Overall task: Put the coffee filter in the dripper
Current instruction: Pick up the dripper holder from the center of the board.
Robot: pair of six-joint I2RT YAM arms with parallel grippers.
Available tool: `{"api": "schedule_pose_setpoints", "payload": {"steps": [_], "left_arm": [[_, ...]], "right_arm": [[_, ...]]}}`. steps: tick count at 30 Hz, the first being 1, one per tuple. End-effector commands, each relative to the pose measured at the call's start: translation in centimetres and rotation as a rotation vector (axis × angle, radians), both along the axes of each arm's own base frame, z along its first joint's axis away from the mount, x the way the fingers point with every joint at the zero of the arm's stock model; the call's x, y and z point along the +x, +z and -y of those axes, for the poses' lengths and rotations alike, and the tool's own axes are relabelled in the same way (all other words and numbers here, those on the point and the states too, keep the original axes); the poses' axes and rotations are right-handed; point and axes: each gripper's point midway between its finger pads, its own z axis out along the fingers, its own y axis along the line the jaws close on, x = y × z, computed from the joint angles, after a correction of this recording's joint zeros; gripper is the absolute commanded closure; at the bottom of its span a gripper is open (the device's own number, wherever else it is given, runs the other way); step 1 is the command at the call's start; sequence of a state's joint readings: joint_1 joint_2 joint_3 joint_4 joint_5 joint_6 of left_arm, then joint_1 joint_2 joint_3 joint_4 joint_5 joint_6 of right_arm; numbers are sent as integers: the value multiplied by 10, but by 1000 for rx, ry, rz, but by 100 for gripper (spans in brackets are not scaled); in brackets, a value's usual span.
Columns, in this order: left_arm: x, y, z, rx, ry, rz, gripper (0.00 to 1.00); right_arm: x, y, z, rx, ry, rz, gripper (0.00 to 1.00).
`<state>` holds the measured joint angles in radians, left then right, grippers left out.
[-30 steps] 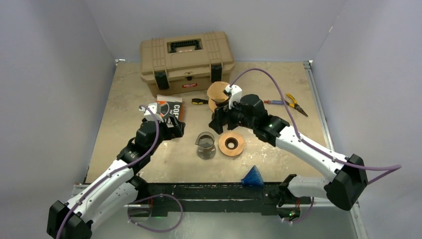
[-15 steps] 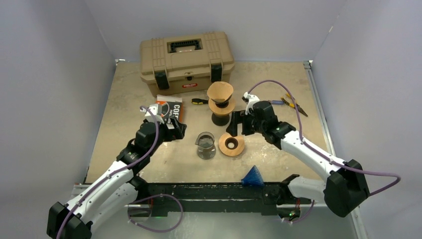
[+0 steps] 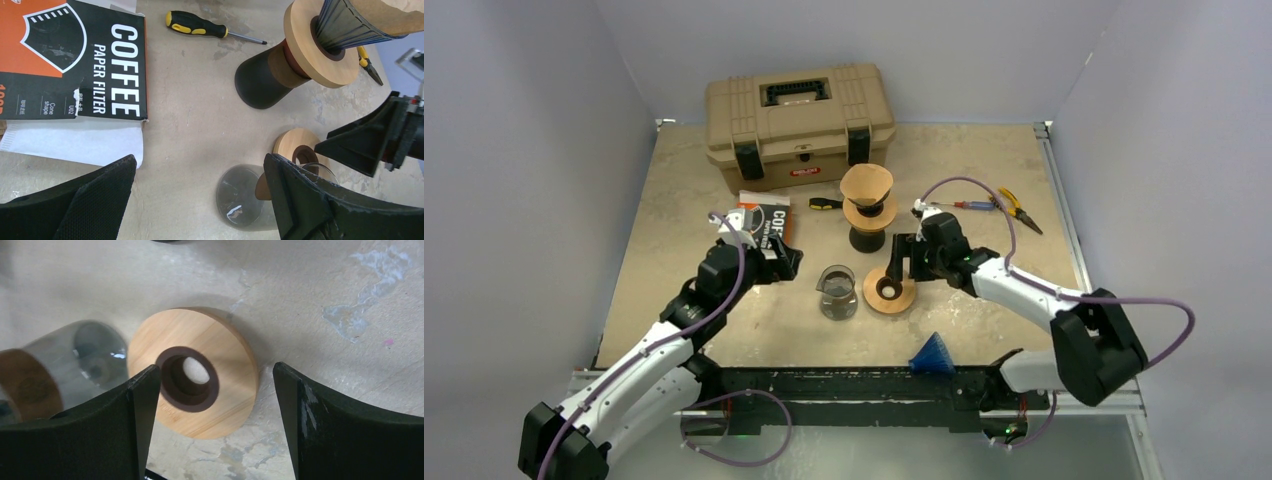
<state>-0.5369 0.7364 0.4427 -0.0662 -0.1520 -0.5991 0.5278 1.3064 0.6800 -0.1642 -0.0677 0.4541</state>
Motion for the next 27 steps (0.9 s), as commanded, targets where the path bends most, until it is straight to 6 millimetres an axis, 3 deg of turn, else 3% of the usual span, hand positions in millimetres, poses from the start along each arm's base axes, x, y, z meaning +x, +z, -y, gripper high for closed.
{"api": "schedule_pose_setpoints", "payload": {"steps": [1, 5, 11, 18, 22, 27], "left_arm": [[2, 3, 4, -25, -16, 22, 0], [2, 0, 2, -18, -6, 15, 0], [3, 1, 1, -16, 3, 18, 0], [4, 2, 1, -14, 4, 21, 0], [4, 2, 1, -14, 3, 22, 0], [4, 1, 1, -16, 1, 16, 0]], "right_arm": [[12, -19, 9, -51, -69, -8, 16], [13, -34, 12, -83, -80, -34, 22], [12, -36, 11, -77, -72, -36, 27], [14, -22, 8, -55, -51, 9, 26], [1, -31, 6, -38, -32, -42, 24], [0, -34, 4, -27, -28, -46, 22]]}}
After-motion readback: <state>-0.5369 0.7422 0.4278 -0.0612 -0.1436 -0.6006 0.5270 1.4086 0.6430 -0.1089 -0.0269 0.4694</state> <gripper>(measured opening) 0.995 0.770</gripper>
